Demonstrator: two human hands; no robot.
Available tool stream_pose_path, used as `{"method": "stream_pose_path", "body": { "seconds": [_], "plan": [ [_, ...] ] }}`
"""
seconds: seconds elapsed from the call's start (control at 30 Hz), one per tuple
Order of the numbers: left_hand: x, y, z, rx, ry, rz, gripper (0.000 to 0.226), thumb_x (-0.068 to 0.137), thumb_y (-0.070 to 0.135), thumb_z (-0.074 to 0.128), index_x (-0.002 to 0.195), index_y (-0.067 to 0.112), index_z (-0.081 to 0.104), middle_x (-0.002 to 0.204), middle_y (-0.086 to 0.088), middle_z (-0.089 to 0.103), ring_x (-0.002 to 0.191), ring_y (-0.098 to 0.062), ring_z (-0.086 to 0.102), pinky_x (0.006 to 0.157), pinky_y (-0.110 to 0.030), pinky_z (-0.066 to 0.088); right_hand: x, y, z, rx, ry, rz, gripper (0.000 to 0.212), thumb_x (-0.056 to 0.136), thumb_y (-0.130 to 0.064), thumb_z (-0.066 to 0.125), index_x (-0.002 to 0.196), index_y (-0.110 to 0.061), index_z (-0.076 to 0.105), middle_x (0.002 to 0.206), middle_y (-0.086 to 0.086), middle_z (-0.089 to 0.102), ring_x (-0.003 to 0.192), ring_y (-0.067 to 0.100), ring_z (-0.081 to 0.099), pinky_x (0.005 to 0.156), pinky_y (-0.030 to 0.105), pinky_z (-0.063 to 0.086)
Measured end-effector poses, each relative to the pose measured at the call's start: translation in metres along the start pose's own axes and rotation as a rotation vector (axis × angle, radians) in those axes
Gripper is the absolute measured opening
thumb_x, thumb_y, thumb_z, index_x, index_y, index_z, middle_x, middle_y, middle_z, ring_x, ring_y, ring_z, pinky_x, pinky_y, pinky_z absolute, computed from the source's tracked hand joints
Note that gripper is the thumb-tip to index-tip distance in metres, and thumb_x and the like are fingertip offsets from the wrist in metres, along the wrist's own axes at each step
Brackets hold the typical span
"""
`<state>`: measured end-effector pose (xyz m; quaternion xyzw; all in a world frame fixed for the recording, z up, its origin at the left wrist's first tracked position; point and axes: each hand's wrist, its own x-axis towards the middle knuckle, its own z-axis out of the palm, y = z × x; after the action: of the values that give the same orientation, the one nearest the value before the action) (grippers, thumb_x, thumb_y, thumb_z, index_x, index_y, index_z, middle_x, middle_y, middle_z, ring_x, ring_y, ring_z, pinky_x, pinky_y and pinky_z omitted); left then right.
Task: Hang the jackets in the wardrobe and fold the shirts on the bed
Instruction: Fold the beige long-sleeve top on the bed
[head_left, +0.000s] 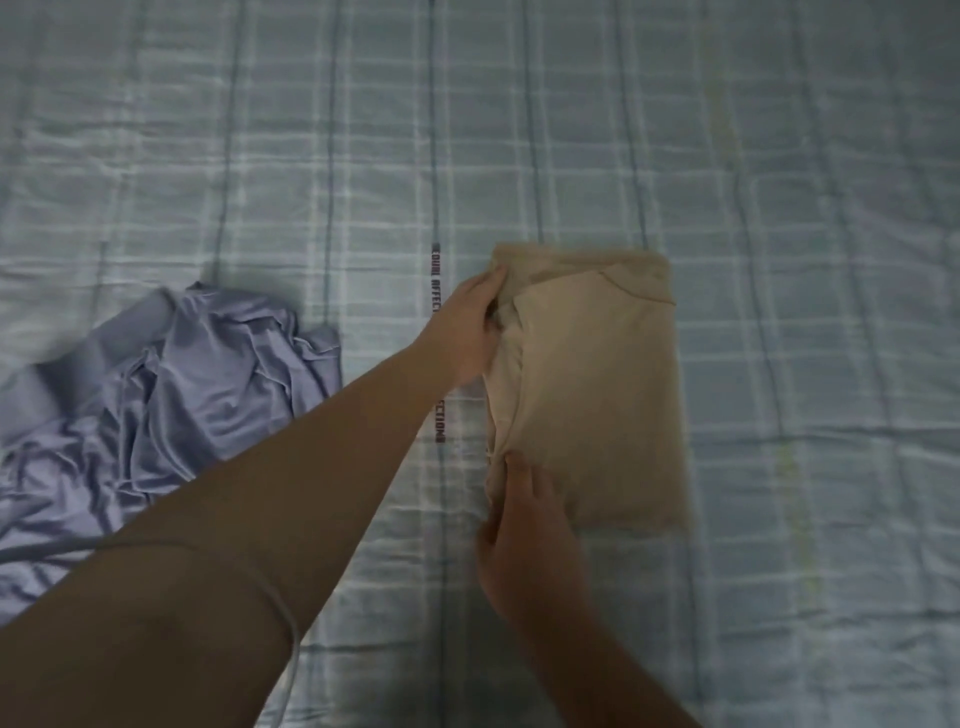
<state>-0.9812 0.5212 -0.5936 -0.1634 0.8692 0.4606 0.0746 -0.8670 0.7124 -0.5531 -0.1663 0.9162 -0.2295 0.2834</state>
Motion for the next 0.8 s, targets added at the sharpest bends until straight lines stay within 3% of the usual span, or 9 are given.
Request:
{"method": "stream_pose_path", "body": {
  "seconds": [0.1, 0.17, 0.23, 0.33, 0.4, 0.53, 0.67, 0.8],
  "plan": [
    [-0.004, -0.004, -0.004, 0.002, 0.015, -0.014, 0.051, 0.096, 0.02, 0.05, 0.147, 0.022, 0.043, 0.14, -0.017, 0.049, 0.128, -0.031, 0.048, 0.111, -0.04, 0.039, -0.002, 0.002, -0.004, 0.046, -0.004, -0.009, 0.046, 0.085, -0.024, 0.051, 0.13, -0.022, 0.048, 0.111, 0.0, 0.055, 0.1, 0.023, 0.054, 0.084, 0.041, 0.05],
    [-0.015, 0.0, -0.008, 0.025, 0.034, -0.005, 0.057, 0.093, 0.019, 0.047, 0.149, 0.021, 0.04, 0.137, -0.016, 0.049, 0.125, -0.029, 0.047, 0.107, -0.037, 0.038, -0.002, 0.006, -0.016, 0.072, 0.07, -0.022, 0.026, 0.089, -0.034, 0.042, 0.111, -0.029, 0.055, 0.099, -0.002, 0.059, 0.09, 0.025, 0.057, 0.074, 0.041, 0.05],
    [-0.031, 0.013, -0.008, 0.157, 0.085, -0.028, 0.06, 0.093, 0.01, 0.046, 0.152, 0.017, 0.035, 0.152, -0.017, 0.037, 0.137, -0.033, 0.036, 0.11, -0.038, 0.031, 0.004, 0.02, -0.035, 0.04, 0.187, -0.025, 0.025, 0.09, -0.037, 0.036, 0.101, -0.027, 0.056, 0.098, -0.002, 0.061, 0.089, 0.025, 0.057, 0.073, 0.037, 0.048],
    [-0.057, 0.038, 0.008, 0.353, 0.205, 0.095, 0.058, 0.088, 0.011, 0.045, 0.145, 0.006, 0.042, 0.153, -0.021, 0.037, 0.141, -0.039, 0.033, 0.116, -0.045, 0.028, 0.025, 0.055, -0.063, -0.071, 0.389, -0.111, 0.039, 0.084, -0.024, 0.042, 0.115, -0.015, 0.063, 0.115, 0.007, 0.061, 0.107, 0.029, 0.054, 0.092, 0.038, 0.044],
    [-0.072, 0.047, 0.034, 0.472, 0.221, 0.183, 0.061, 0.086, 0.018, 0.042, 0.145, 0.003, 0.042, 0.154, -0.02, 0.038, 0.146, -0.038, 0.027, 0.119, -0.048, 0.024, 0.042, 0.079, -0.071, -0.204, 0.441, -0.178, 0.045, 0.086, -0.017, 0.049, 0.128, -0.007, 0.058, 0.132, 0.014, 0.056, 0.123, 0.035, 0.049, 0.107, 0.043, 0.039],
    [-0.102, 0.041, 0.091, 0.586, 0.155, 0.203, 0.065, 0.093, 0.026, 0.045, 0.152, 0.003, 0.032, 0.16, -0.018, 0.028, 0.151, -0.033, 0.017, 0.12, -0.051, 0.02, 0.061, 0.113, -0.067, -0.427, 0.351, -0.362, 0.057, 0.095, -0.023, 0.05, 0.148, -0.003, 0.039, 0.154, 0.018, 0.038, 0.145, 0.033, 0.03, 0.121, 0.048, 0.02],
    [-0.118, 0.012, 0.112, 0.645, 0.137, 0.168, 0.065, 0.097, 0.041, 0.042, 0.154, 0.01, 0.032, 0.161, -0.012, 0.029, 0.151, -0.03, 0.021, 0.119, -0.052, 0.021, 0.067, 0.141, -0.062, -0.504, 0.264, -0.4, 0.063, 0.099, -0.034, 0.043, 0.153, -0.004, 0.029, 0.16, 0.016, 0.027, 0.15, 0.029, 0.02, 0.12, 0.05, 0.02],
    [-0.12, -0.004, 0.11, 0.658, 0.107, 0.2, 0.066, 0.097, 0.042, 0.044, 0.155, 0.014, 0.03, 0.162, -0.01, 0.025, 0.151, -0.028, 0.02, 0.117, -0.052, 0.025, 0.068, 0.152, -0.057, -0.493, 0.25, -0.428, 0.066, 0.099, -0.036, 0.042, 0.154, -0.004, 0.025, 0.161, 0.015, 0.022, 0.151, 0.027, 0.015, 0.121, 0.049, 0.019]
  ]
}}
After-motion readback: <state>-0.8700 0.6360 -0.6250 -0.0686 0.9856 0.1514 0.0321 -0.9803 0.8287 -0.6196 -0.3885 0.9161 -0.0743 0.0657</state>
